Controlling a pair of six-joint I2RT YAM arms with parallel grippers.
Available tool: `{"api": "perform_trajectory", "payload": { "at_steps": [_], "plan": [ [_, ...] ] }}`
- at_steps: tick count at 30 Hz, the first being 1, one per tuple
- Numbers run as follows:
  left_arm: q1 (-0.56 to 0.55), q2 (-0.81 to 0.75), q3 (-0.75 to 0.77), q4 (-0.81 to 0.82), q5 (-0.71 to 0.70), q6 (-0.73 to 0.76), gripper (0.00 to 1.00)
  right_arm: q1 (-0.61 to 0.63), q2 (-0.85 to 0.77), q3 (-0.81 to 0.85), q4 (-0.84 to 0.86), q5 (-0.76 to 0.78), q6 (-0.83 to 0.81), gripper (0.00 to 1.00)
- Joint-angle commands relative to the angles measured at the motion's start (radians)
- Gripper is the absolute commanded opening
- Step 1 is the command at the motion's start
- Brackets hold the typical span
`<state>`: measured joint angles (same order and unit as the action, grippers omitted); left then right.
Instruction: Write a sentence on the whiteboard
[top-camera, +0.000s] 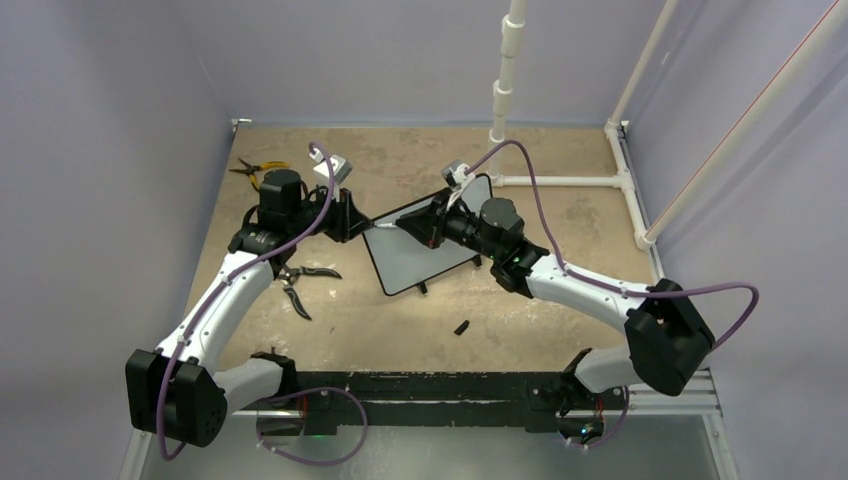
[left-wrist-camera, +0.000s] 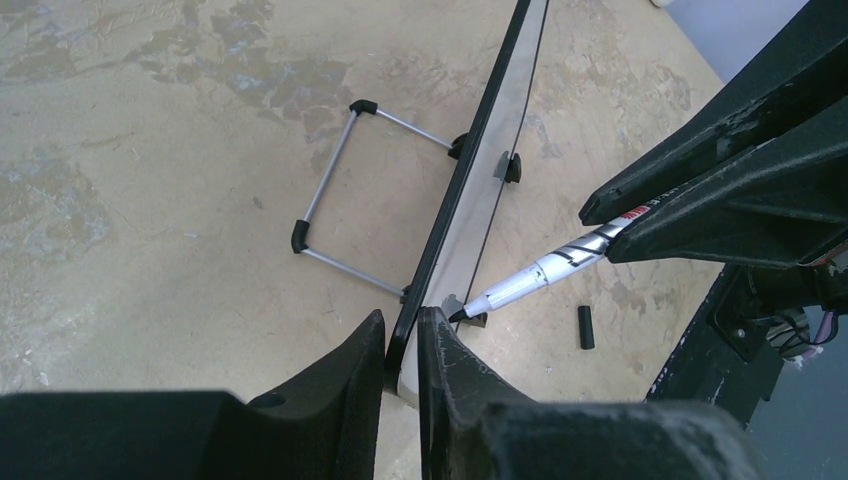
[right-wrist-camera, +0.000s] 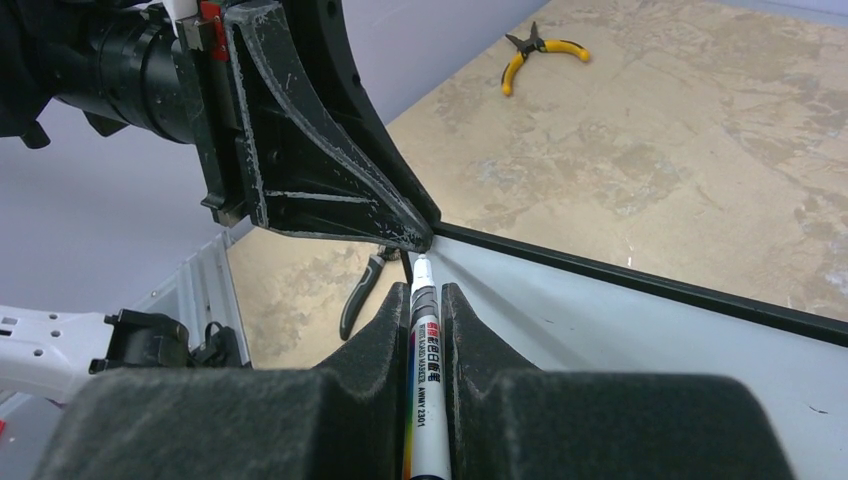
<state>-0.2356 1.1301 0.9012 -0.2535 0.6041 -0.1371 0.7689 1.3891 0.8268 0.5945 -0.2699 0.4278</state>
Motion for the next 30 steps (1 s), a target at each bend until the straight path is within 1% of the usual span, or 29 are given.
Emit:
{"api": "perform_trajectory", "payload": {
  "at_steps": [1, 14, 21, 30],
  "plan": [
    [0.009, -0.019, -0.006, 0.031, 0.015, 0.018, 0.15, 0.009, 0.01, 0.05, 0.013, 0.036, -0.026, 0.0],
    [0.008, -0.022, -0.007, 0.032, 0.015, 0.019, 0.07, 0.017, 0.033, 0.061, 0.004, 0.059, -0.034, 0.0],
    [0.009, -0.022, -0.008, 0.034, 0.018, 0.017, 0.05, 0.02, 0.034, 0.056, -0.017, 0.078, -0.037, 0.0],
    [0.009, -0.024, -0.007, 0.036, 0.019, 0.016, 0.04, 0.034, 0.016, -0.01, -0.041, 0.084, -0.018, 0.0]
  ]
}}
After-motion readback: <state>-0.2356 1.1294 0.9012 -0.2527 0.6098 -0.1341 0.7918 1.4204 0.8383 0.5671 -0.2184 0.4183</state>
